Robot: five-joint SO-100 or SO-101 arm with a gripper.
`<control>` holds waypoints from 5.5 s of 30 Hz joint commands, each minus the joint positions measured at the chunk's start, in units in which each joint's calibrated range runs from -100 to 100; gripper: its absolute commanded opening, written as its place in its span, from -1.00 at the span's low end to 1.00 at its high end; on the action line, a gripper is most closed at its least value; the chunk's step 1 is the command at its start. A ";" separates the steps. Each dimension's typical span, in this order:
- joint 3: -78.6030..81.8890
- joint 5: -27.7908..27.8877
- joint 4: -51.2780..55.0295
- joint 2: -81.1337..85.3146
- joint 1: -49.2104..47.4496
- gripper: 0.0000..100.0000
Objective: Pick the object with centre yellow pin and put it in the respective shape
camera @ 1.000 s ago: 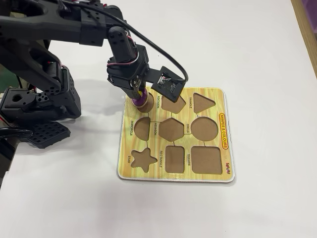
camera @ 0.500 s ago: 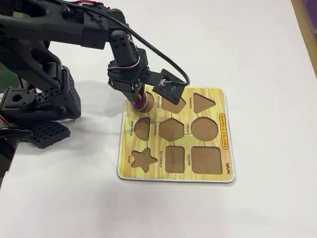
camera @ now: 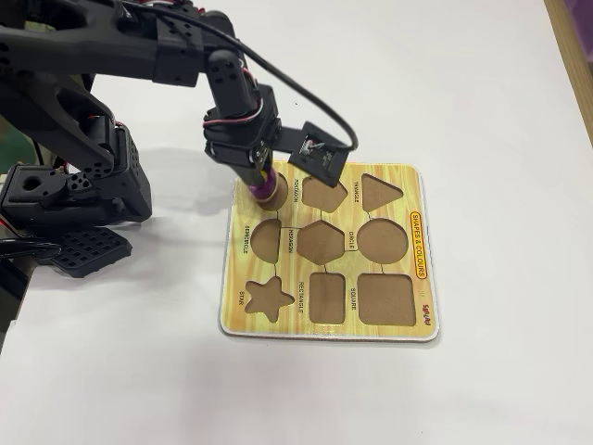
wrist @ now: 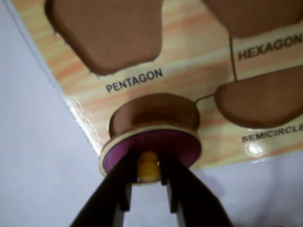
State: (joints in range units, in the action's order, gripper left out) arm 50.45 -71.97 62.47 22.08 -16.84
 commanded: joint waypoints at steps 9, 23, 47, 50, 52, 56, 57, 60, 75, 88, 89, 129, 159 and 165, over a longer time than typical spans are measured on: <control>-3.42 0.21 -0.50 0.01 0.53 -0.98; -2.97 0.21 -4.82 -3.75 0.43 -0.98; -3.60 0.27 -4.82 -4.17 1.31 -0.98; -3.60 0.27 -4.82 -3.92 2.19 -0.98; -3.60 0.27 -4.82 -3.84 2.29 -0.98; -3.60 0.27 -4.99 -3.75 2.39 -0.98; -3.60 0.27 -5.16 -3.84 2.39 -0.98; -2.79 0.27 -8.28 -3.84 2.39 -0.98; -2.70 0.32 -8.02 -4.34 2.87 -0.98; -2.70 3.72 -7.93 -4.34 5.51 -0.98; -2.70 3.72 -7.93 -4.34 5.51 -0.98; 2.61 3.72 -7.84 -3.50 4.44 -0.98; 1.71 3.56 -4.04 -1.66 -1.13 -0.98; 1.62 3.56 -4.04 -1.66 -1.23 -0.98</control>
State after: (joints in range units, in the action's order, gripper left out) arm 53.24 -68.28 58.95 18.64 -17.87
